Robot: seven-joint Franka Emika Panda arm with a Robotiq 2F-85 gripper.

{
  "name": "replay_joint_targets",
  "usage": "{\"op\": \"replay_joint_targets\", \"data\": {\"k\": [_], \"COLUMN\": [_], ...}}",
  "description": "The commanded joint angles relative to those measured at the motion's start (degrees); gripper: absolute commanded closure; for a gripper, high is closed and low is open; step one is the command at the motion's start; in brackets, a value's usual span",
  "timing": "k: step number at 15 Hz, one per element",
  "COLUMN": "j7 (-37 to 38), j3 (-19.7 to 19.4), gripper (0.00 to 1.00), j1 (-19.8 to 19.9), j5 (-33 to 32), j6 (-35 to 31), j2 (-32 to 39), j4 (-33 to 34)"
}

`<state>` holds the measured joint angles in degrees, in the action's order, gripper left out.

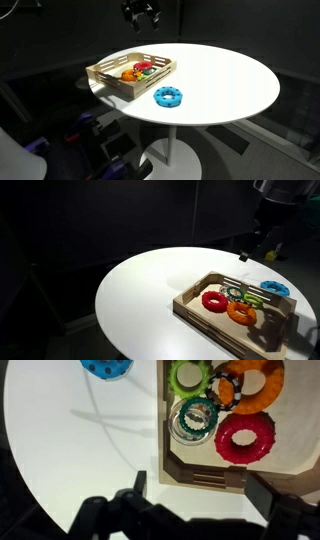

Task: Put the small circular object on the table

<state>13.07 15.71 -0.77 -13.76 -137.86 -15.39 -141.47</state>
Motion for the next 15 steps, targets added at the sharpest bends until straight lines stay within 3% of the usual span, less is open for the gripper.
{"op": "replay_joint_targets", "data": {"k": [1, 15], "j7": [0.35, 1.12], "j3": [-1.51, -3.85], "gripper": [0.00, 0.00], "j1": [-1.54, -1.61], "j5": [-0.53, -0.81], "j6": [0.20, -1.49], "j2": [0.10, 6.88], "j4": [0.09, 0.74]}}
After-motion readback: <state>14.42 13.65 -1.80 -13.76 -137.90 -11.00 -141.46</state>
